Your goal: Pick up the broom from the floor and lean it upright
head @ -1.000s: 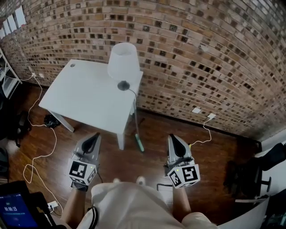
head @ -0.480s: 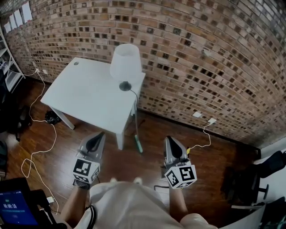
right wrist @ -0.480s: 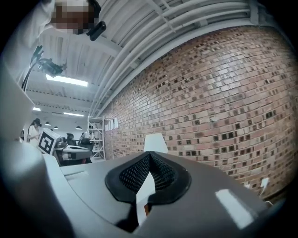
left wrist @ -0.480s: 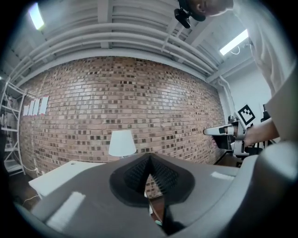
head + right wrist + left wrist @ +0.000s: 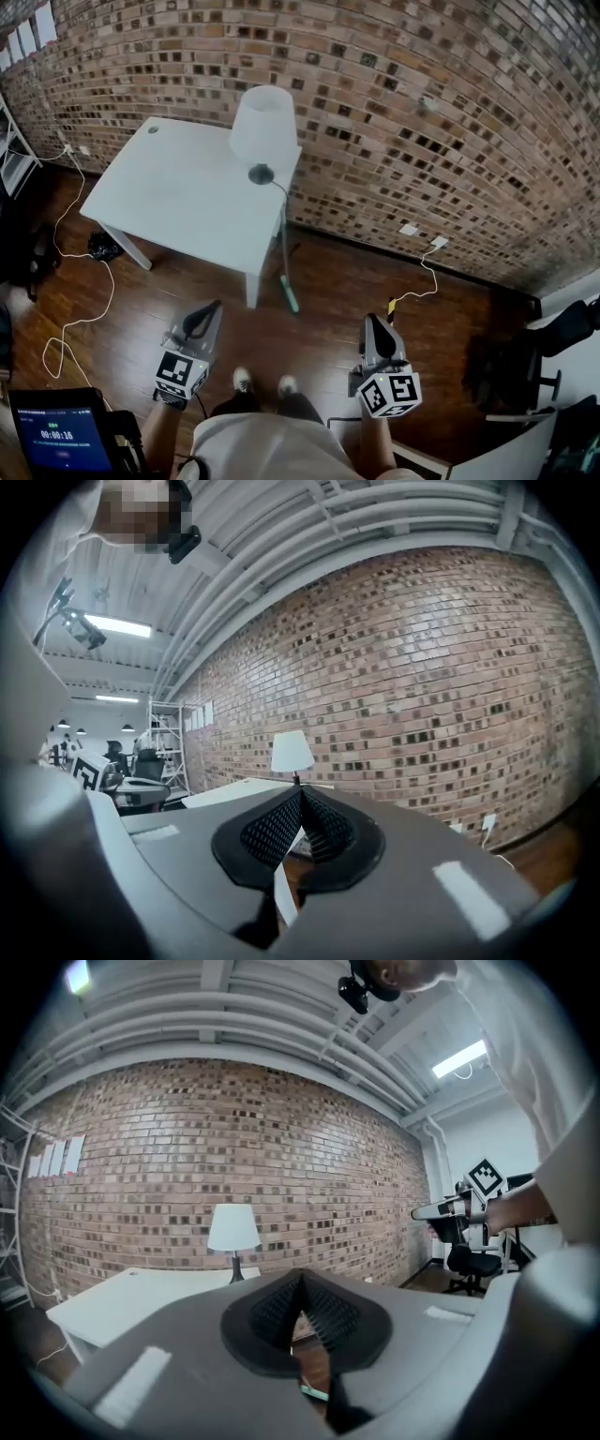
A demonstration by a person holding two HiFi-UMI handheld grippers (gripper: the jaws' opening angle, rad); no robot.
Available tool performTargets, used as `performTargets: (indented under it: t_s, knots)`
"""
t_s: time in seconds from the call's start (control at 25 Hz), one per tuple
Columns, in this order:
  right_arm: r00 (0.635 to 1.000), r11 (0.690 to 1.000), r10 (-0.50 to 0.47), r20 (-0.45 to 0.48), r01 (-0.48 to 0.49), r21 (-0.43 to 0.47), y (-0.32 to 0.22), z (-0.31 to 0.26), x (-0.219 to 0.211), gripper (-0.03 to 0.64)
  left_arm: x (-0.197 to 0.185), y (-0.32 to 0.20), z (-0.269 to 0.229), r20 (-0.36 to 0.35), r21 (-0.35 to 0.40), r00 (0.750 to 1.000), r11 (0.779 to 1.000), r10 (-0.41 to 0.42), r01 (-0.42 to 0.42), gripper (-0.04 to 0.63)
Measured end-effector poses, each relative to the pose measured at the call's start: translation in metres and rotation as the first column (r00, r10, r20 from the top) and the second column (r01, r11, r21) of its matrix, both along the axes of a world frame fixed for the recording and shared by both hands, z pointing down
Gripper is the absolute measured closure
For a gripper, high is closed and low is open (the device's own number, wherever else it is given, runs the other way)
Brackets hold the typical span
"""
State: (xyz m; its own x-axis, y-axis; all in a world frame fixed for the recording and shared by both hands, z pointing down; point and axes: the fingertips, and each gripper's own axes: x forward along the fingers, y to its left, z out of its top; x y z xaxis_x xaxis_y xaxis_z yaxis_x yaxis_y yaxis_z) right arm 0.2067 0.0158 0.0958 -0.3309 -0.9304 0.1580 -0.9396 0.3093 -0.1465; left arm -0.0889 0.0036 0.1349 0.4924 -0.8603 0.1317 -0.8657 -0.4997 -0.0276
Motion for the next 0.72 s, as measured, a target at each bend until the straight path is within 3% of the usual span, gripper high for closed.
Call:
performTargets:
  t_s: [0.2,0.44,0.72]
  knots:
    - [0.997,1.0,0.01,0.07,-0.009,-0.022,0.04,0.01,0.012,0.606,0.006,0.046,0.006,-0.026,-0.005,1.0,1.0,0.005,-0.005,0.597]
    - [0.995,0.995,-0.097,-0.003,0.097,-0.011,0.111,0.008,0.02,0.604,0.049,0.12,0.015,0.07,-0.065,0.997,0.998,0.027,-0.022,0.597]
    - [0.998,0.999,-0.046,0.043,0.047,-0.02,0.22,0.012,0.094,0.604,0.094,0.226,0.008,0.009,-0.072,0.995,0.992,-0.099,0.099,0.597]
